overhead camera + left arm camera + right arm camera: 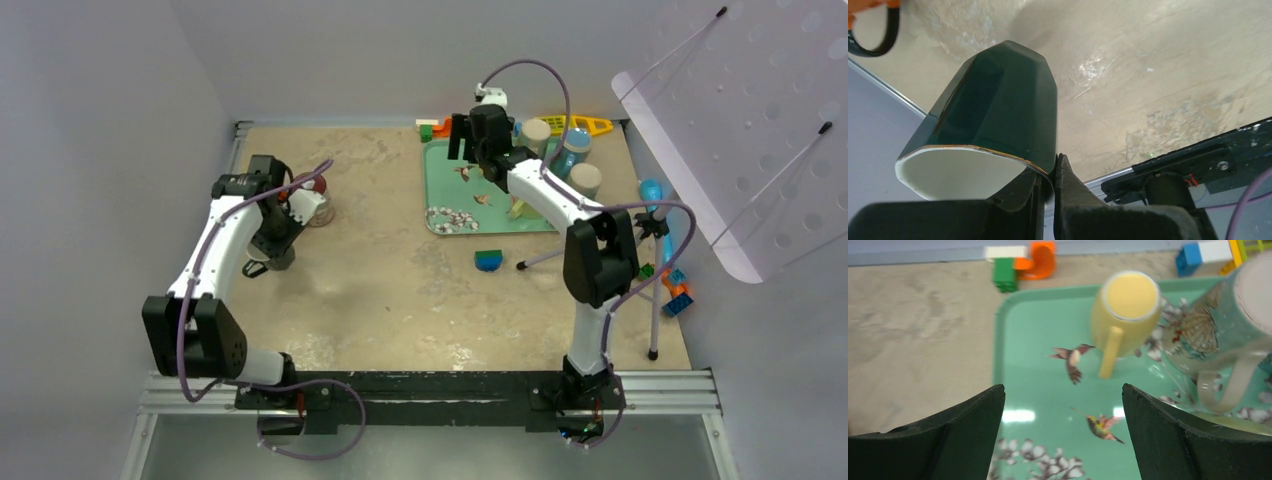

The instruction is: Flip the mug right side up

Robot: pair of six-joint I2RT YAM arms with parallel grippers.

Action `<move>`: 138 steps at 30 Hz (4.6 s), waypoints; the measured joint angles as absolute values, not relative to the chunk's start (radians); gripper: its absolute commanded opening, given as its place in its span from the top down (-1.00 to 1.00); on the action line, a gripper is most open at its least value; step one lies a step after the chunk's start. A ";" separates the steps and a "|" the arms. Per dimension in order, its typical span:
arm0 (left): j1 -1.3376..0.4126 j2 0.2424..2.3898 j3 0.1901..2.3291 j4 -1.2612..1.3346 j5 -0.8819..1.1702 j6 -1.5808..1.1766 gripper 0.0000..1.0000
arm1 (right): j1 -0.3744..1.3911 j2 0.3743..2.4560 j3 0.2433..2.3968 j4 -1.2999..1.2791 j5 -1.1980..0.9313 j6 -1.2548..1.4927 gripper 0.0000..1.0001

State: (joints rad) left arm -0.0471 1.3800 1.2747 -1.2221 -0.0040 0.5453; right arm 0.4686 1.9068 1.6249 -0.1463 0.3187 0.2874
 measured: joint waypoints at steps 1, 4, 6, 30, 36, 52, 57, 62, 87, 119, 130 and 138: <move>-0.031 1.409 1.263 -1.218 -0.015 0.562 1.00 | 0.451 1.934 1.628 -0.157 0.325 0.295 -0.73; 0.026 1.517 1.263 -1.188 -0.046 0.581 1.00 | 0.392 2.040 1.682 -0.211 0.347 0.334 -0.63; 0.050 1.579 1.263 -1.152 -0.076 0.588 1.00 | 0.367 2.094 1.720 -0.234 0.356 0.362 -0.55; 0.061 1.568 1.306 -1.087 -0.045 0.598 -0.10 | 0.267 2.328 1.951 -0.318 0.202 0.488 0.75; 0.061 1.507 1.348 -1.102 -0.035 0.617 -0.12 | 0.258 2.329 1.953 -0.313 0.187 0.469 1.00; 0.061 1.235 1.572 -1.087 0.590 0.366 -0.75 | 0.327 1.681 1.384 0.108 -0.209 0.495 1.00; 0.060 1.206 1.598 -0.843 0.931 0.033 -1.00 | 0.424 1.456 1.268 0.409 -0.376 0.603 1.00; 0.052 1.241 1.589 -0.574 1.109 -0.278 -1.00 | 0.554 1.393 1.227 0.638 -0.510 0.707 1.00; -0.017 1.368 1.654 -0.427 1.083 -0.581 1.00 | 0.697 1.556 1.315 0.466 -0.505 0.651 -0.77; -0.401 2.178 1.962 -1.124 -0.072 0.363 1.00 | 0.480 1.726 1.233 -0.278 0.696 0.671 -0.71; -0.395 2.150 1.937 -1.107 -0.014 0.357 -0.26 | 0.380 1.866 1.245 -0.298 0.691 0.744 -0.48; -0.395 1.871 1.916 -1.122 0.033 0.347 -0.33 | 0.364 1.912 1.244 -0.311 0.685 0.746 0.94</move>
State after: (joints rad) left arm -0.3950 1.8713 1.9156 -1.1217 0.0334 0.3470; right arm 0.3641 1.9121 1.2442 -0.3111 0.6846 0.7460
